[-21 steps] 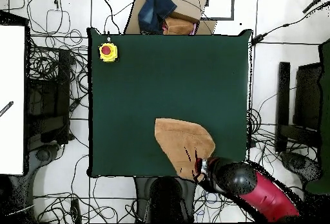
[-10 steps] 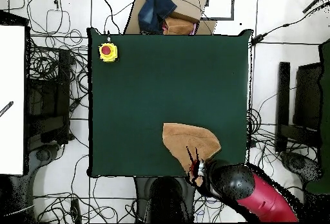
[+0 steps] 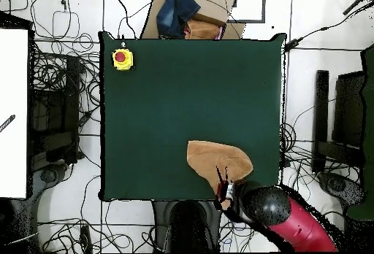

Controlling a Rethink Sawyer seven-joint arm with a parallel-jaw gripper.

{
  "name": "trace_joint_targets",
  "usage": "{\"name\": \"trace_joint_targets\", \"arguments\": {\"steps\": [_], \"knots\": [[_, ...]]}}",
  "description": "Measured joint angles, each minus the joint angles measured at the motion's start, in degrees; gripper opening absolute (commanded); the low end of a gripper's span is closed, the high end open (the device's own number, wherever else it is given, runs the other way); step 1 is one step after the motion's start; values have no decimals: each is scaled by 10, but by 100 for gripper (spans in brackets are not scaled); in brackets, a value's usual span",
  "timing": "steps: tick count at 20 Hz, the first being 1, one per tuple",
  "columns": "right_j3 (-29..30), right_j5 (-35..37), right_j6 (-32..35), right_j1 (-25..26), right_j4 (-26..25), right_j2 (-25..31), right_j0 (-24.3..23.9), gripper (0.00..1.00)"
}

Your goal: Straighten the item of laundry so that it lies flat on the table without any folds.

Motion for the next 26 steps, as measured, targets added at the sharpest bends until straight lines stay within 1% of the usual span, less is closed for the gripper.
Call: {"name": "trace_joint_targets", "arguments": {"steps": [3, 4, 6, 8, 13, 17, 21, 25, 26], "knots": [[-6, -44, 0, 39, 0, 0, -22, 0], [-17, -86, 0, 76, -5, 0, -39, 0], [-23, -106, 0, 93, -7, 0, -47, 0], [-40, -155, 0, 138, -14, 0, -64, 0], [-60, -192, 0, 188, -22, 0, -78, 0], [-63, -192, 0, 206, -24, 0, -79, 0], [-61, -192, 0, 206, -24, -1, -75, 0], [-51, -192, 0, 184, -24, -21, -48, 0], [-46, -192, 0, 169, -21, -36, -26, 0]]}}
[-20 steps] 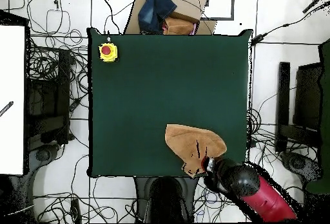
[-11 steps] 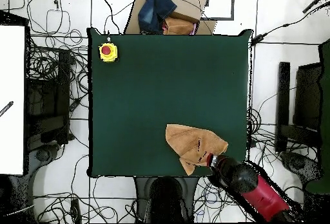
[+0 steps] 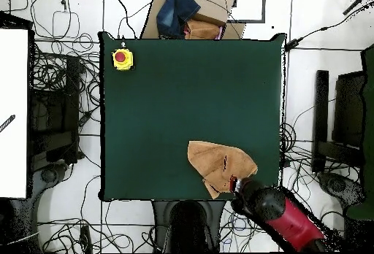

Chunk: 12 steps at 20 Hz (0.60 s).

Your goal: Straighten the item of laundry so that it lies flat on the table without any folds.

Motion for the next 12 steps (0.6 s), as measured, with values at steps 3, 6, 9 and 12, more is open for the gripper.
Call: {"name": "trace_joint_targets", "arguments": {"steps": [3, 6, 9, 12], "knots": [[7, 0, 0, -18, 7, -24, 31, 0], [14, 0, 0, -32, 15, -44, 55, 0], [20, 0, 0, -42, 22, -60, 69, 0], [29, 0, 0, -51, 29, -77, 77, 0]]}}
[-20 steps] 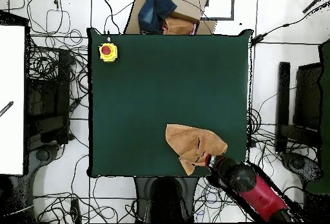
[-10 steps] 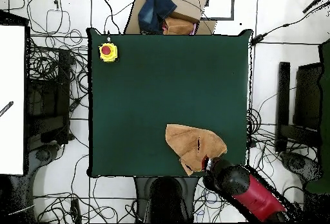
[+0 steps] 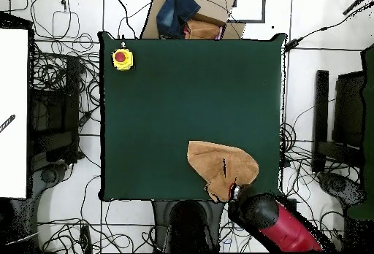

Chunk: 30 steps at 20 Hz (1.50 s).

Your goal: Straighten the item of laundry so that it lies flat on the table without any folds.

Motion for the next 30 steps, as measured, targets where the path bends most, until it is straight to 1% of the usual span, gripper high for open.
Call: {"name": "trace_joint_targets", "arguments": {"steps": [5, 10, 13, 18, 21, 22, 25, 26, 28, 30], "knots": [[0, -2, 0, -7, 0, -5, -4, 0], [-1, -43, 0, -7, -1, 11, -28, 0], [-10, -55, 0, -13, -2, 22, -24, 0], [-44, -31, 0, -35, -2, 28, 11, 0], [-74, 8, 0, -49, 1, 27, 38, 0], [-97, 43, 0, -55, 7, 27, 61, 0], [-117, 72, 0, -59, 15, 25, 82, 0], [-140, 103, 0, -61, 25, 18, 109, 0], [-153, 120, 1, -60, 32, 13, 126, 0], [-184, 161, 7, -59, 49, 0, 167, 0]]}}
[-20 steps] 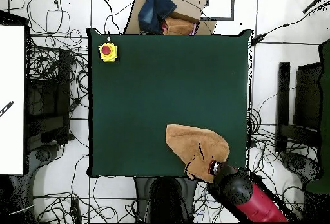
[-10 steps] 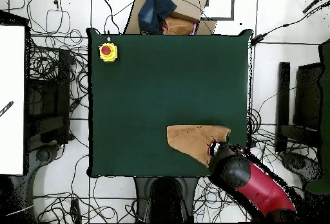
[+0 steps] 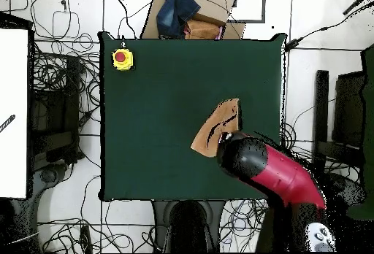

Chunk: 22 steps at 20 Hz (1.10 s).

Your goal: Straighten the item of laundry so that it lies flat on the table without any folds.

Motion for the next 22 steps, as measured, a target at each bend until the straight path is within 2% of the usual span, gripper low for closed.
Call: {"name": "trace_joint_targets", "arguments": {"steps": [7, 10, 13, 16, 18, 19, 22], "knots": [[-50, 38, 36, 4, 34, -24, 71, 0], [-61, 15, 45, 9, 43, -2, 56, 0], [-71, -40, 45, 30, 41, 60, -11, 0], [-89, -118, 41, 92, 22, 178, -153, 0], [-92, -126, 40, 105, 17, 197, -178, 0], [-96, -138, 39, 133, 6, 232, -226, 0], [-95, -140, 39, 158, -6, 256, -264, 0]]}}
